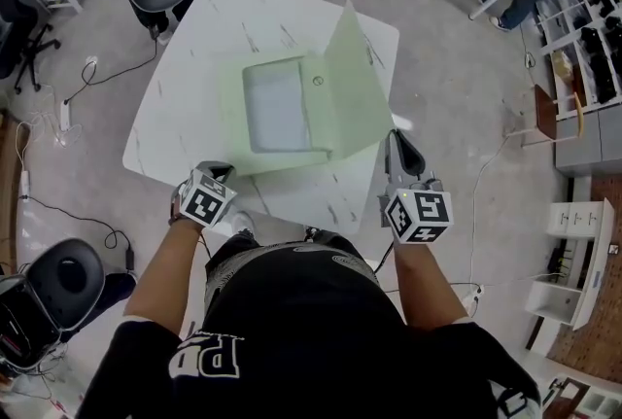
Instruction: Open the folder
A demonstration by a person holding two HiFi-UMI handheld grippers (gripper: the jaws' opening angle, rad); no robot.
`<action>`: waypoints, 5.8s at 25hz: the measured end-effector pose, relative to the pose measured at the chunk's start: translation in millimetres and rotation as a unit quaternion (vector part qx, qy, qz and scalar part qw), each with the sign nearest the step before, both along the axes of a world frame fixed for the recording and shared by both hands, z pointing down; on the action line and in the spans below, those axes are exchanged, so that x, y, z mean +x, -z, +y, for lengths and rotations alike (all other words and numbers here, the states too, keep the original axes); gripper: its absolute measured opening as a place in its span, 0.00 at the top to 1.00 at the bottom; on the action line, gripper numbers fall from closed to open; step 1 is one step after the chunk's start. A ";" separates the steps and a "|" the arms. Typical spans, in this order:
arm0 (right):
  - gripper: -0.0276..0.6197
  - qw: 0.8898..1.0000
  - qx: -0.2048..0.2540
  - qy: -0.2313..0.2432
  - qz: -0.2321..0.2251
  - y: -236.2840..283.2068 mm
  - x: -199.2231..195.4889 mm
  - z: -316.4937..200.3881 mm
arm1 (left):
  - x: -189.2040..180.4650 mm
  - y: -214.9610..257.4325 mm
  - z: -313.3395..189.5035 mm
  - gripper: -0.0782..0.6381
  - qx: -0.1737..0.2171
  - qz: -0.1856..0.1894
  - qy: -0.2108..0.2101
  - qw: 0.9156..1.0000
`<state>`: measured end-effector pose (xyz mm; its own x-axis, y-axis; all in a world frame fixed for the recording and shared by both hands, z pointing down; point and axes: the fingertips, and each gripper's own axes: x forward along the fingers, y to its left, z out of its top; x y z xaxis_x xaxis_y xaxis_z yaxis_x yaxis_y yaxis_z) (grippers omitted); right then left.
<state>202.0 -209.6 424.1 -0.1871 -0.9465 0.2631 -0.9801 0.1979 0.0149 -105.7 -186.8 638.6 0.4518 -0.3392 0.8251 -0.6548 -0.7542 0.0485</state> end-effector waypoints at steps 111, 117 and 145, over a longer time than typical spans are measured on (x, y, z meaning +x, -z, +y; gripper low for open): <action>0.96 0.971 -0.100 0.213 -0.041 -38.6 -138.0 13.6 | 22.8 175.2 -2.0 0.81 0.142 0.194 0.094 0.966; 0.96 0.972 -0.100 0.209 -0.041 -35.8 -135.6 13.2 | 22.1 184.3 -6.9 0.81 0.147 0.189 0.098 0.966; 0.96 0.971 -0.102 0.212 -0.038 -36.0 -129.6 6.6 | 32.6 182.2 -9.4 0.81 0.148 0.183 0.087 0.968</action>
<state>72.3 -202.9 460.1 -0.5744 -0.7098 0.4077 -0.8068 0.5750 -0.1357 -73.1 -196.3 456.4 0.6101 -0.6331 0.4764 -0.7530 -0.6503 0.1003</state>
